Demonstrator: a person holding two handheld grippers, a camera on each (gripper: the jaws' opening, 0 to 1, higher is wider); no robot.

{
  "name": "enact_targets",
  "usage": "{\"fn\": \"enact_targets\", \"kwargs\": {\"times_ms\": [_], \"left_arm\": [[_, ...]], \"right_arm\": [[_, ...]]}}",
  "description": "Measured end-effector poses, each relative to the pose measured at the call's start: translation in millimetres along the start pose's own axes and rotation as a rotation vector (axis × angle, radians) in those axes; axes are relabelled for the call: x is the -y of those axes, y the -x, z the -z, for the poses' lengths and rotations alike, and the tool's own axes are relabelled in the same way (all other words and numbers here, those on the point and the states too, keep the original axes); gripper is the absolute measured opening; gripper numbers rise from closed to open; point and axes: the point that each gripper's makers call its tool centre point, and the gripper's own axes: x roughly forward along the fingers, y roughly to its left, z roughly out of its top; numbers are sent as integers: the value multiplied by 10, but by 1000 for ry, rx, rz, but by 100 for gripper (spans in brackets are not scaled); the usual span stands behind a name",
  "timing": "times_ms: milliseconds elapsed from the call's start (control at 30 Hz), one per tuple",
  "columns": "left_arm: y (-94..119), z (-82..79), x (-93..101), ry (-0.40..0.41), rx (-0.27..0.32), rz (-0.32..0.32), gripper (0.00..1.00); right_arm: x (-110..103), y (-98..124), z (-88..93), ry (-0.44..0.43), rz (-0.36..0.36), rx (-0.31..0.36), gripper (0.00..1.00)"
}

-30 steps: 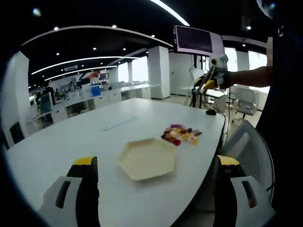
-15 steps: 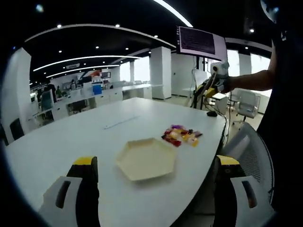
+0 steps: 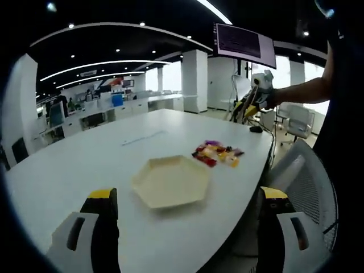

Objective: Place the target food into the container with the food tongs after gripping and lifting it, then release it inside without dropping or visibly crushing the food.

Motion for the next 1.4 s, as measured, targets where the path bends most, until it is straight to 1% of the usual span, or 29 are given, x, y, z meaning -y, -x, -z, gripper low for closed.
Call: {"fn": "enact_targets", "kwargs": {"times_ms": [100,167,267,500,700,1000,1167,1233,1400], "left_arm": [[4,-10,8,8,6,1,100],[4,5,-12,24,-4,-10,99],[1,9,-19,34,-4,-19,99],[4,-9,-1,47,-1,-19,99],[24,-10,-2,51,1,-31,99],[40,20,6,52,-10,-41,99],[50,28,15,55,-13,-42,99],[52,28,15,55,-15,-44,99],[54,28,23,56,-16,-44,99]], "right_arm": [[5,-29,52,1,-2,-4,26],[17,-62,122,6,2,-19,26],[40,-124,260,-17,5,-33,26],[17,-227,463,-37,-1,-58,26],[-6,-262,619,-37,-13,-78,26],[15,-333,820,-36,-14,-105,26],[15,-382,946,-26,-18,-135,26],[32,-407,1025,-33,-17,-150,26],[54,-452,1160,-47,-11,-173,26]]}}
